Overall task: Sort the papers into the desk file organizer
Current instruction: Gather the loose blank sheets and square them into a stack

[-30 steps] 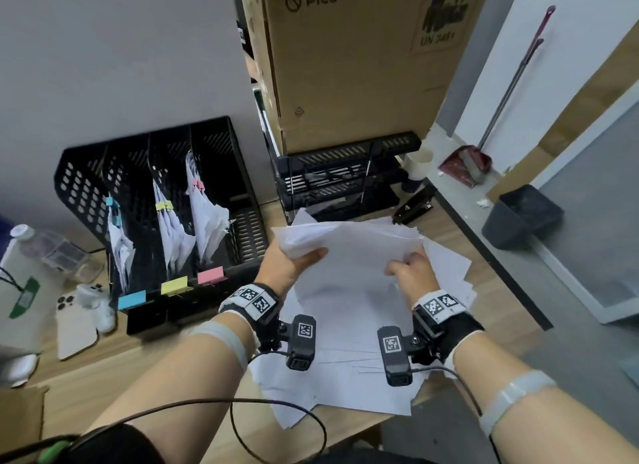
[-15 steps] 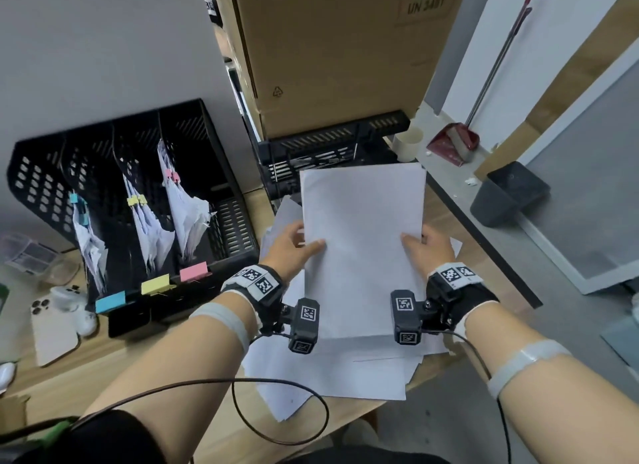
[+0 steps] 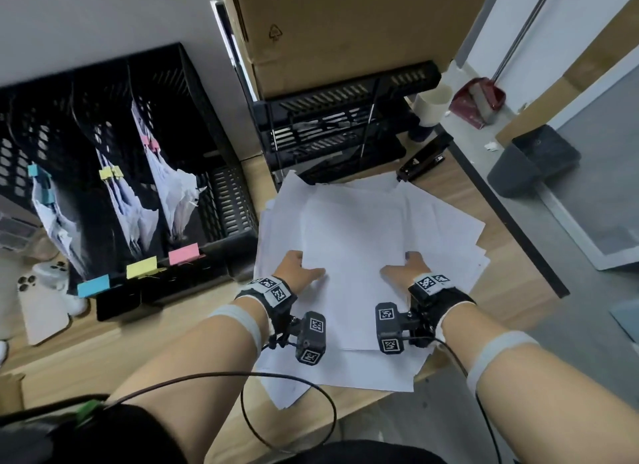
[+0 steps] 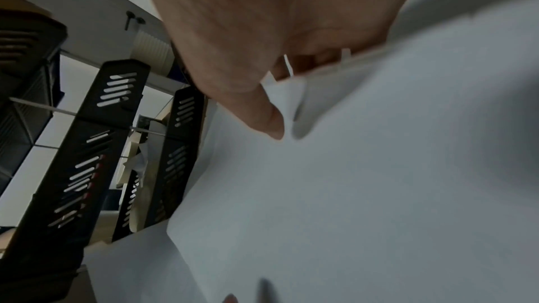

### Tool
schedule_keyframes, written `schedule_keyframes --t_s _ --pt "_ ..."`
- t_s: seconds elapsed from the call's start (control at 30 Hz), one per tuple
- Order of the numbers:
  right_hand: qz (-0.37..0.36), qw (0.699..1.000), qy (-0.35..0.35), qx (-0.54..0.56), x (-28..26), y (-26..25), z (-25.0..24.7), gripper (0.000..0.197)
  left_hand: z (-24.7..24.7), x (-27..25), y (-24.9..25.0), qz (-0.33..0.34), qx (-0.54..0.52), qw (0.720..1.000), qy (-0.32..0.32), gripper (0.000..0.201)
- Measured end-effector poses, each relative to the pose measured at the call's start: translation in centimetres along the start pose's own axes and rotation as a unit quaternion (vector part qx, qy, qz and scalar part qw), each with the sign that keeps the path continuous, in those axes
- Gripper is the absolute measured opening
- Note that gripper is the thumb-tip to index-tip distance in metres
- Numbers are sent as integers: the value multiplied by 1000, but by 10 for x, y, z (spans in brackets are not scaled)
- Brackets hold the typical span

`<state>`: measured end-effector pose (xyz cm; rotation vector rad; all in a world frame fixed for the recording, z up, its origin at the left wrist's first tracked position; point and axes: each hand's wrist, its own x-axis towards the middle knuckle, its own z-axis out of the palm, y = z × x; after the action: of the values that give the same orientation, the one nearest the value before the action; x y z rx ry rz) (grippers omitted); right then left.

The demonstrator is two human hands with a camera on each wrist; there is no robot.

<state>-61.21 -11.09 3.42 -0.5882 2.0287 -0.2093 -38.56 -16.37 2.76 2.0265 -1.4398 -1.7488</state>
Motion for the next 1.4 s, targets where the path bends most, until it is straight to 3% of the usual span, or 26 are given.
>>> schedule_keyframes --t_s 0.23,0.33,0.43,0.57,0.67,0.73,0.8,0.87,0.93,1.03,1.2,1.3,1.4 --pt "-21 999 30 -7 5 1 5 56 -4 1 -8 39 -119 991 -39 37" --pt "-27 986 0 163 -1 -3 2 71 -8 -15 5 66 -161 984 -49 39" --pt "-47 968 -1 248 -8 -5 -5 91 -15 -29 20 101 -206 970 -75 43" --pt "-157 944 46 286 -36 -28 -35 48 -27 -42 44 166 -233 955 -82 41" --pt "-229 926 99 285 -57 -49 -61 28 -34 -53 67 225 -242 943 -44 55" --pt "-248 912 136 299 -75 -54 -70 12 -36 -57 75 259 -216 941 -9 44" --pt "-243 911 135 306 -87 -51 -70 10 -34 -59 76 288 -181 940 32 41" --pt "-228 929 120 265 -92 -41 -63 11 -30 -68 74 323 -164 932 28 48" --pt "-205 943 107 239 -88 -27 -56 12 -26 -78 75 339 -161 927 27 34" --pt "-188 953 112 210 -84 -17 -54 20 -23 -78 76 368 -139 919 8 39" --pt "-164 979 84 89 -84 -13 -51 30 -18 -54 60 294 -117 948 35 18" --pt "-245 944 152 162 -84 -13 -56 12 -18 -42 57 274 -100 956 39 14" --pt "-268 931 171 181 -81 -10 -65 16 -10 -35 61 244 -91 965 32 17"
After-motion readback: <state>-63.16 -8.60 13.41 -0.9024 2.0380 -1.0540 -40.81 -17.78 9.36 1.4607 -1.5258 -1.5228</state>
